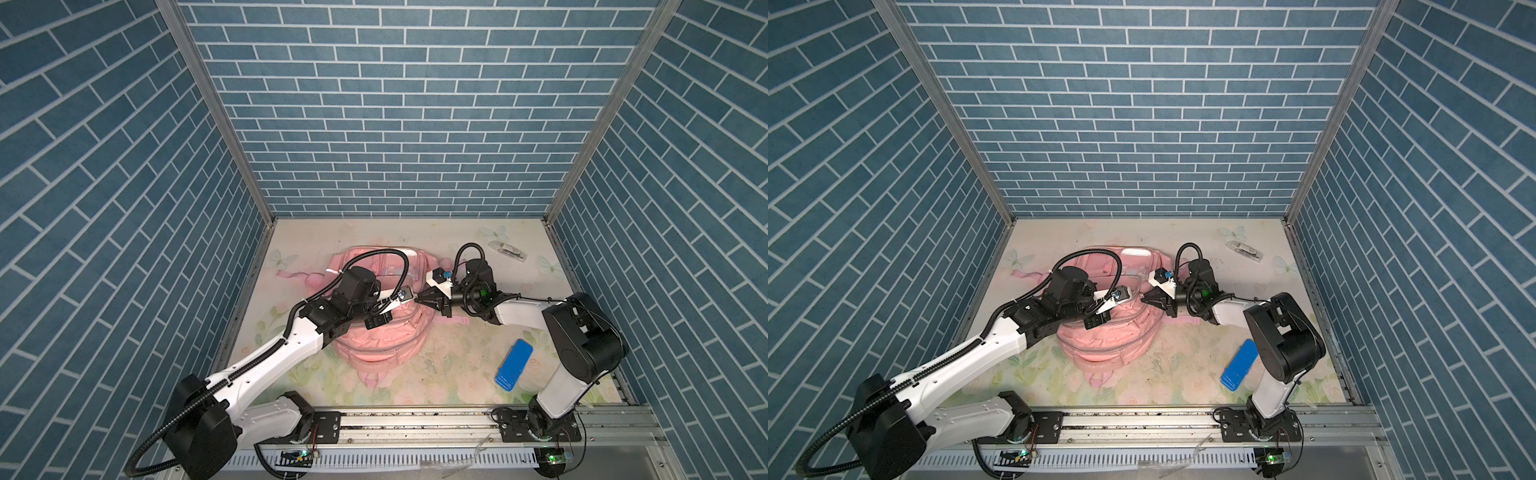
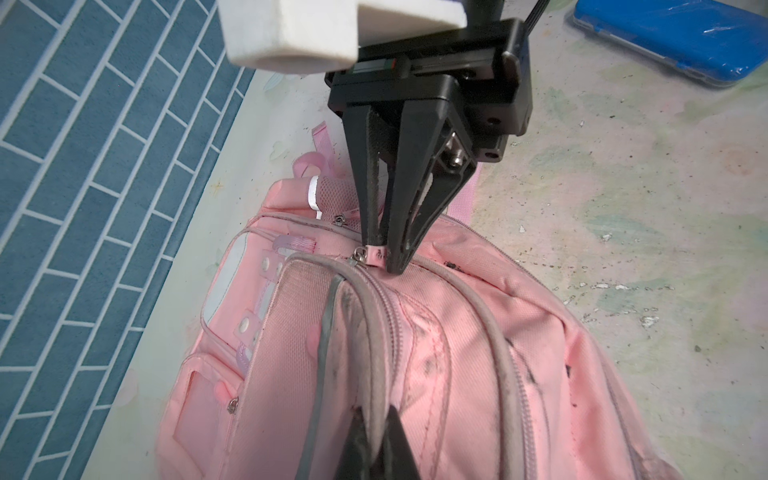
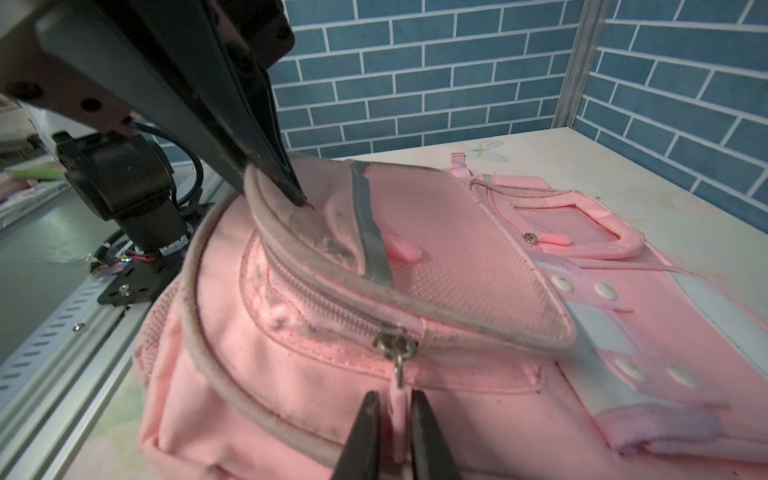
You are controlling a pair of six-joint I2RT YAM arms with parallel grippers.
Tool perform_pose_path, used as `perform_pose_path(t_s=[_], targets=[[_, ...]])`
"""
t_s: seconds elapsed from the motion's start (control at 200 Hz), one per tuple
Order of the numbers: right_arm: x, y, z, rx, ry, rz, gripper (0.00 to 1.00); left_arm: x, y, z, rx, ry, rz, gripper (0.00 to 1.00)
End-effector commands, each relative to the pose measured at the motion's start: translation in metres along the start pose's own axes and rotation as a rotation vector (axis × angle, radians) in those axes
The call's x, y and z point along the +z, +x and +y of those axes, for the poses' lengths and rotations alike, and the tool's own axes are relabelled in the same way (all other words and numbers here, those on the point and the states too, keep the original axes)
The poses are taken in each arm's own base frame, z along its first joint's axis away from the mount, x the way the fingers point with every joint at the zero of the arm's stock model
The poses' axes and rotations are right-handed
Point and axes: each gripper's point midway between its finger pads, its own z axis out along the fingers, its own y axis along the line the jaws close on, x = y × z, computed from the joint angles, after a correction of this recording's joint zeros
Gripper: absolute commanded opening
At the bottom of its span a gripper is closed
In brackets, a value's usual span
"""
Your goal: Pack the student bag
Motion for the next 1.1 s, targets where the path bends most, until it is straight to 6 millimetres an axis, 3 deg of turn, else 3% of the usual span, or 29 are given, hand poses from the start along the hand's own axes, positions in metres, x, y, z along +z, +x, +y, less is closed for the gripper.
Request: perform_pose_path(t_s=[0.0,0.385,0.615,0.78,0.91,1.095], targets=[[0.004,-0.005,0.009,0.012,-0.042,-0.042,0.2,-0.02,-0.043,0.027,0.027,-0.113,-0.174,0.0],[0.0,0.005,-0.001,0.045,0.051,0.022,0.03,-0.019,-0.04,0.032,-0.038,-0.138,-0.161,0.0],[-0.023,-0.013,-0.02,0.1,0.21,-0.005,0.0,-0.008,-0.037,0.031,-0.367,-0.17,-0.142,0.0],[-0.029,-0.019,-0.006,0.095,0.209,0.01,0.0,0.013,-0.058,0.009,-0.46,-0.168,-0.148,0.0],[-0.037,-0.014,0.012,0.072,0.219,0.013,0.0,0.029,-0.074,0.011,-0.587,-0.146,-0.183,0.0],[-0.046,-0.004,0.026,0.09,0.232,0.026,0.0,0.044,-0.092,0.003,-0.575,-0.106,-0.193,0.0]])
